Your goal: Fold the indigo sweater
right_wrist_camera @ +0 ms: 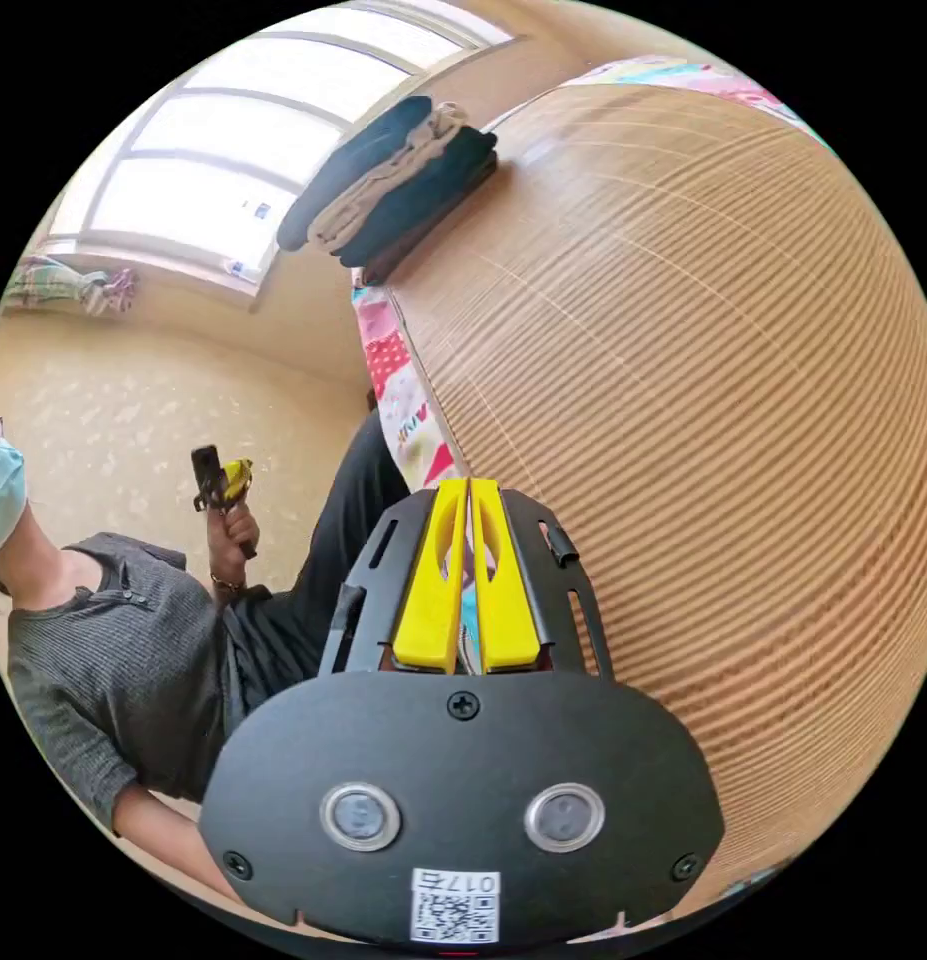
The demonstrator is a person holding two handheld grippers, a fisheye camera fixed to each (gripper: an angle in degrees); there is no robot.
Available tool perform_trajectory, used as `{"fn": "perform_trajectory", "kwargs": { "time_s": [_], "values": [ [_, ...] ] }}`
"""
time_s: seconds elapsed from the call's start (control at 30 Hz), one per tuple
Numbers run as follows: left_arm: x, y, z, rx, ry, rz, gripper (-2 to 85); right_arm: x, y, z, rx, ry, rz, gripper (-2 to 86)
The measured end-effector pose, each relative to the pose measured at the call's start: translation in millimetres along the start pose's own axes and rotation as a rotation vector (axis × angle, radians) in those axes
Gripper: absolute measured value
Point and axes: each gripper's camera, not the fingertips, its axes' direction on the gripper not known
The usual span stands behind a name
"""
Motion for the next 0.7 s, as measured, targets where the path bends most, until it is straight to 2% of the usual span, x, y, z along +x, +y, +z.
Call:
{"fn": "perform_trajectory", "kwargs": {
  "time_s": [0.1, 0.17, 0.27, 0.3, 0.4, 0.5, 0.63, 0.7],
  "values": [
    [11.0, 4.3, 36.8, -0.096, 0.008, 0.058, -0.8, 28.0, 141.5, -69.1, 0.235, 0.174, 0.283, 1.0],
    [14.4, 5.8, 60.2, -0.153, 0.024, 0.066, -0.9, 22.3, 244.6, -118.2, 0.456, 0.39, 0.539, 1.3],
    [25.5, 7.0, 95.9, -0.215, 0.074, 0.071, -1.0, -0.6, 322.4, -155.1, 0.616, 0.656, 0.809, 2.4],
    [33.3, 7.3, 108.7, -0.236, 0.1, 0.085, -1.0, -3.7, 332.0, -159.9, 0.646, 0.683, 0.844, 3.2],
    [58.2, 9.6, 137.6, -0.29, 0.138, 0.123, -1.0, -0.1, 357.6, -170.0, 0.799, 0.672, 0.92, 10.8],
    [78.5, 16.4, 154.0, -0.321, 0.142, 0.138, -1.0, 32.7, 348.8, -164.6, 0.879, 0.53, 0.958, 15.8],
    [91.8, 26.9, 152.4, -0.292, 0.109, 0.115, -1.0, 50.4, 317.3, -160.8, 0.94, 0.546, 1.123, 11.5],
    [96.7, 29.7, 147.7, -0.264, 0.08, 0.112, -1.0, 30.5, 295.0, -173.9, 1.006, 0.539, 1.068, 6.3]
  ]
}}
